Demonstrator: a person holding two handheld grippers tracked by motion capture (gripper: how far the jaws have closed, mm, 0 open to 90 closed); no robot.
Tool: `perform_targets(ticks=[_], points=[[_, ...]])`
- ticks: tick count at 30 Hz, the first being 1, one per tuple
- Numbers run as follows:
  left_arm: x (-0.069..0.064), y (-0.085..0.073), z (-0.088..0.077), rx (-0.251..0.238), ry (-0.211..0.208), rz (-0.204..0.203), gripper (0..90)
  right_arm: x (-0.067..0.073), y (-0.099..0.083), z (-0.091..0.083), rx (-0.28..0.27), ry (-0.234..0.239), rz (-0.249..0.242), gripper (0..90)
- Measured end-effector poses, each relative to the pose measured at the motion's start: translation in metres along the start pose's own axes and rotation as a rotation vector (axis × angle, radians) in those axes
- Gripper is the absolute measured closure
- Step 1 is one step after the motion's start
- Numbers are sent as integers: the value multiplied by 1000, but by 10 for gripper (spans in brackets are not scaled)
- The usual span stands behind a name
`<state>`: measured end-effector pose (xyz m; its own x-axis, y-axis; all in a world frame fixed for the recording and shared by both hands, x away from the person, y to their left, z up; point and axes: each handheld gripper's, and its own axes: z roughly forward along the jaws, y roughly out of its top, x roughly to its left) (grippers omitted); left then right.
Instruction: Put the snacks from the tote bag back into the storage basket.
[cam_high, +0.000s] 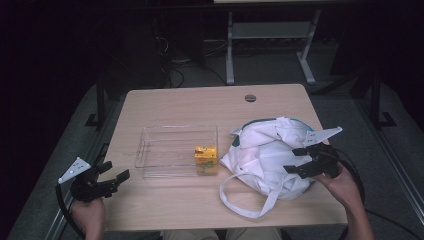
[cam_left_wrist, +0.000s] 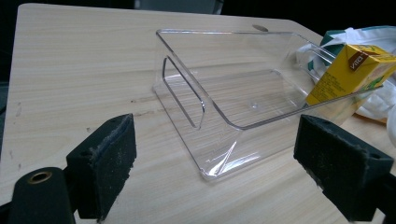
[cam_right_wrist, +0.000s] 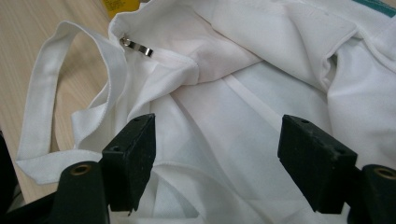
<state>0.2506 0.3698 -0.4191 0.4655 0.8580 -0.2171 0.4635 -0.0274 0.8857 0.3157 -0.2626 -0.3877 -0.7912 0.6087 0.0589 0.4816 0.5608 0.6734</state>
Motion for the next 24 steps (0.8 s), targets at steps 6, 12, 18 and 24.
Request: perform_targets(ticks=[6, 12, 18, 24], points=[[-1, 0, 1, 4, -5, 8, 125, 2, -9, -2, -20, -23, 20, 273], [-2, 0, 2, 9, -7, 5, 125, 2, -14, -6, -45, -42, 44, 272], [-2, 0, 3, 14, -10, 12, 125, 3, -17, -9, -67, -60, 44, 271], [-3, 0, 3, 18, -10, 15, 125, 5, -17, -10, -77, -66, 40, 270]])
